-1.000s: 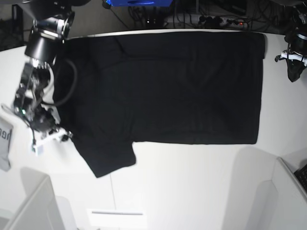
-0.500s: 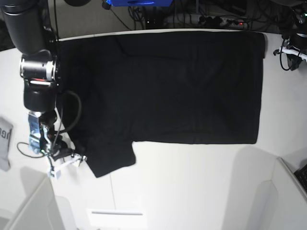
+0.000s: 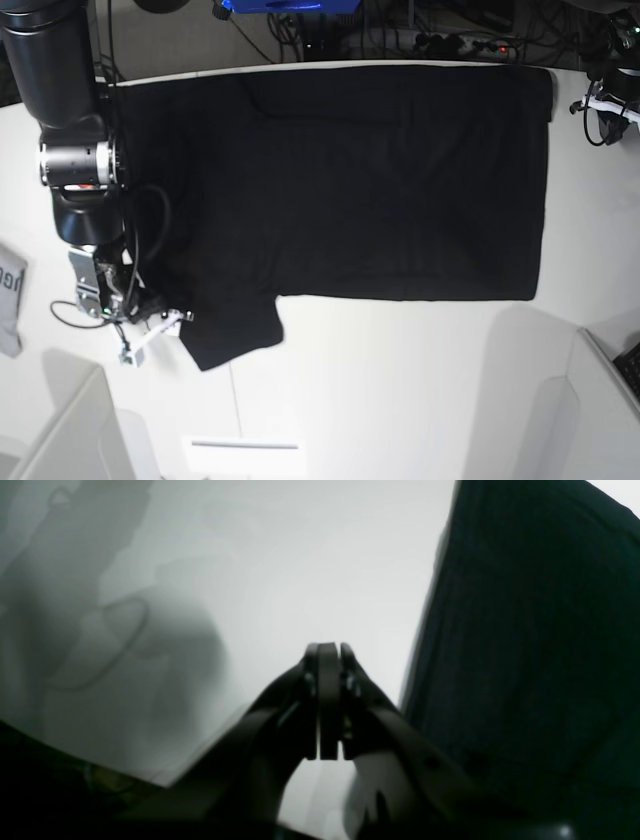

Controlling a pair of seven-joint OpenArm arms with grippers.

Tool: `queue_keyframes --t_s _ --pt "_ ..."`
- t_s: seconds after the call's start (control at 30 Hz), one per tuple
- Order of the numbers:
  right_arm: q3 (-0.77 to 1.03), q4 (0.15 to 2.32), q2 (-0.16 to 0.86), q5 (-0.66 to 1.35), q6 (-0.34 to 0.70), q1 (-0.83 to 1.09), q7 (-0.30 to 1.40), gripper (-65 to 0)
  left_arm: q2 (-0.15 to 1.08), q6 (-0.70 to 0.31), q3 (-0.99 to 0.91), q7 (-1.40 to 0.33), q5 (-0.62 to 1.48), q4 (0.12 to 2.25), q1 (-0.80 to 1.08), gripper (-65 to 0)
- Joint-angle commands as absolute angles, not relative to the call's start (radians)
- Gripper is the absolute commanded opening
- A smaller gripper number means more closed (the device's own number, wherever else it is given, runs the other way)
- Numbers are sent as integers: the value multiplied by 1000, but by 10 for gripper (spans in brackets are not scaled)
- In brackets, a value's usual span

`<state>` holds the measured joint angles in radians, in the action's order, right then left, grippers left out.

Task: Fold the T-shirt properly
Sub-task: 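Reach both grippers down to the shirt's hem corners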

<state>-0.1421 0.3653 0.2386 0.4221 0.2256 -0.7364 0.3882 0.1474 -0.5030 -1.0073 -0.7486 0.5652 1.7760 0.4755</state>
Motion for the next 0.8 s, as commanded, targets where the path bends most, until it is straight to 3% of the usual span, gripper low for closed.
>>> queue_keyframes --t_s 0.0,0.17,0.33,0.47,0.53,0.7,0.77 --pt "-142 375 245 430 255 -763 390 -242 163 -510 -1017 -727 576 1791 486 -650" --pt "-142 374 245 429 265 -759 390 -375 163 -510 -1017 -727 576 1791 484 -650" --pt "-142 374 246 429 265 -757 384 -455 165 -510 -1017 -728 576 1791 483 -650" --pt "-142 374 246 429 265 -757 383 -650 170 -510 -1009 -727 575 1793 476 -650" --pt "-137 374 248 429 265 -757 383 -650 173 -510 -1009 -727 575 1793 472 -650" --pt "-137 375 248 429 265 -757 383 -650 208 -506 -1010 -730 575 1768 389 -301" --pt "-137 377 248 429 265 -757 389 -650 239 -504 -998 -731 575 1744 337 -217"
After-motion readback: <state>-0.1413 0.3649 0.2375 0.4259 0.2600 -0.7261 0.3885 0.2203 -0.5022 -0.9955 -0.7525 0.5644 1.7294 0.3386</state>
